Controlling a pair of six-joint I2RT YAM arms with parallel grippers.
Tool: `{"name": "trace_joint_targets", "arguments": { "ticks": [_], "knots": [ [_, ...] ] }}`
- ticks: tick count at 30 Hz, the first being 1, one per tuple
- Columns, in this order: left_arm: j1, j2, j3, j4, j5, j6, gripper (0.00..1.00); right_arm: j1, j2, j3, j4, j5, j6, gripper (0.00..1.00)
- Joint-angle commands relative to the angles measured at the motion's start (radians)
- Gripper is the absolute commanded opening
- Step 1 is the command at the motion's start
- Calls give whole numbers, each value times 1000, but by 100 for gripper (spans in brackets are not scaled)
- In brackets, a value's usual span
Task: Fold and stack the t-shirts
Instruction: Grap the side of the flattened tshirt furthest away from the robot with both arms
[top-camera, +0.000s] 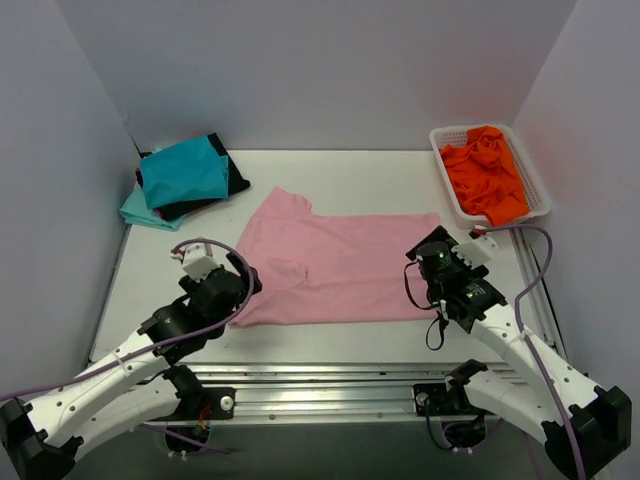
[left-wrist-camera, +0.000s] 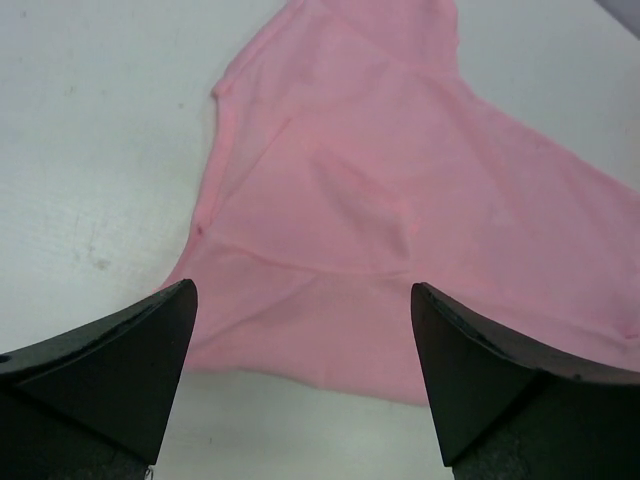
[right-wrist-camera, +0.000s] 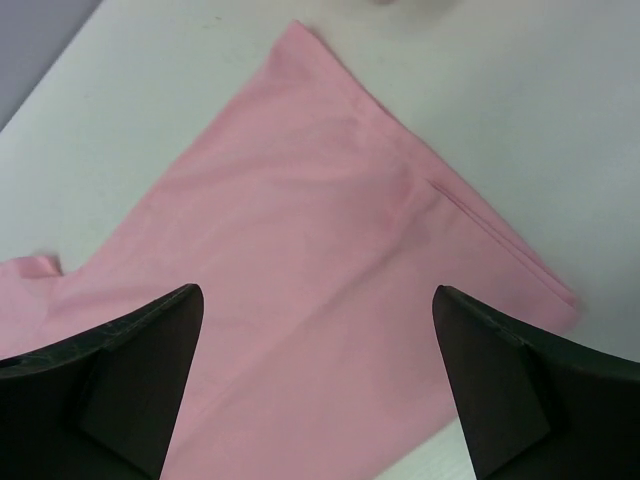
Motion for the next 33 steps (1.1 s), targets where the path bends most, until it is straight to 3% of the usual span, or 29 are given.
{"name": "trace_joint_targets", "arguments": {
  "ticks": [1,2,5,6,7,10,13,16,18,19,25,29,33],
  "knots": [
    [75,90,35,357,-51,280,96,6,58,25,297,-18,-305,95],
    [106,163,35,520,6,372,96,5,80,33,354,-75,-351,95],
    [285,378,106,766,233,498,96,2,164,79,356,-146,-430,95],
    [389,441,149,790,302,517,96,0,189,85,356,-169,-440,95],
    [435,574,250,828,444,570,96,0,192,76,414,-231,-477,95],
    [543,782,418,879,639,691,97,-7,166,18,477,-301,-514,93],
    [590,1108,684,803,769,823,98,-20,135,-15,499,-298,-520,93],
    [656,1336,965,709,927,839,99,-37,131,-15,496,-296,-528,92],
    [683,1434,1079,684,985,808,99,-43,123,-19,500,-295,-528,91],
    [704,1530,1210,631,1040,798,99,-52,122,-19,505,-301,-529,91],
    [720,1802,1634,320,1146,791,99,-89,115,-25,488,-301,-526,91],
    [726,1881,1742,219,1226,787,99,-128,125,-22,485,-319,-525,91],
    [721,1839,1623,227,1249,784,99,-161,140,-25,483,-345,-519,91]
  ]
}}
